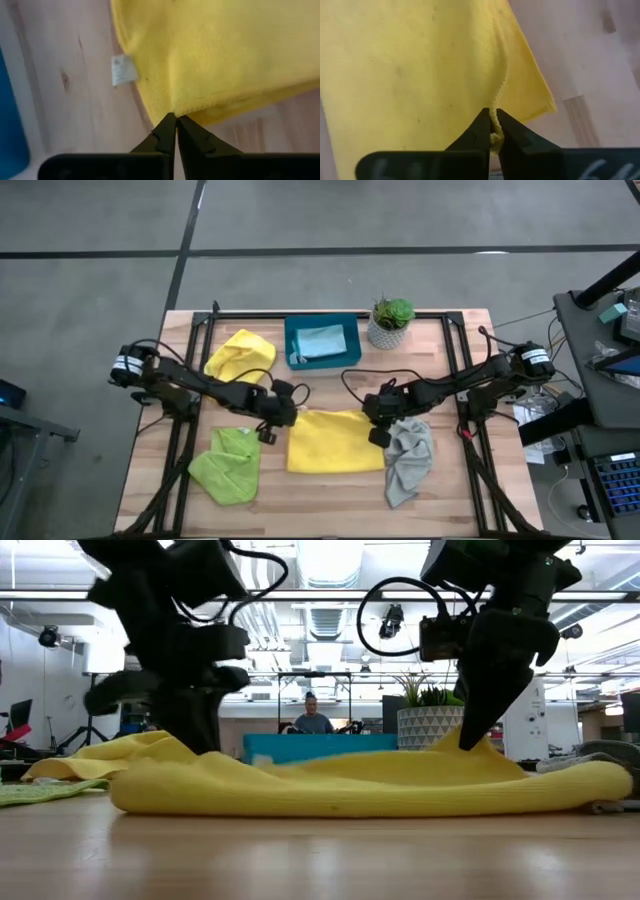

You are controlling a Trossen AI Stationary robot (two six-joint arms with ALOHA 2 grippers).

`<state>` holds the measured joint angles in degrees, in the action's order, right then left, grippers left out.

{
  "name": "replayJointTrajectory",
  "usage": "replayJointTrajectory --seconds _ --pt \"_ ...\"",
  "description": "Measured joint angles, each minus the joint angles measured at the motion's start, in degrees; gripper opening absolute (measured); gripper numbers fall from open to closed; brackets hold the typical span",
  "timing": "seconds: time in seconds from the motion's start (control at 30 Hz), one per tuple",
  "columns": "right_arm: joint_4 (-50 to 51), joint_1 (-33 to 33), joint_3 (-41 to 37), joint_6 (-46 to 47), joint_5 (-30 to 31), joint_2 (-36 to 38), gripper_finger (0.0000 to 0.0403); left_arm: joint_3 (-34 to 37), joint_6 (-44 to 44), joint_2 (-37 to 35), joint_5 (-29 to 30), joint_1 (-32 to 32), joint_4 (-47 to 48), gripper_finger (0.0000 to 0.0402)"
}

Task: Fold microfiber towels
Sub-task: Fold the right yellow microfiber cloth

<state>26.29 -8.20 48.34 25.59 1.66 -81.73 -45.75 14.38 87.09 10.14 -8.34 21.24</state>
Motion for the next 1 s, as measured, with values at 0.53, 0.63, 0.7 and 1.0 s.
replayJointTrajectory --seconds 0.53,0.63,0.7,1.0 --pt "-3.2 1.0 0.0 -6.3 6.1 -0.2 0.0009 1.0 -6.5 -1.6 7.1 -3.0 2.0 0.0" --pt "-3.2 1.1 0.0 -6.3 6.2 -0.2 0.0013 1.2 -6.5 -1.6 6.5 -3.0 2.2 0.0" --pt "-3.0 1.1 0.0 -6.2 7.6 -0.3 0.0022 1.2 -6.5 -1.6 6.4 -3.0 2.1 0.0001" --pt "-0.5 2.6 0.1 -6.3 9.5 -0.1 0.0088 0.3 -10.2 -1.6 8.0 -3.0 8.6 0.0084"
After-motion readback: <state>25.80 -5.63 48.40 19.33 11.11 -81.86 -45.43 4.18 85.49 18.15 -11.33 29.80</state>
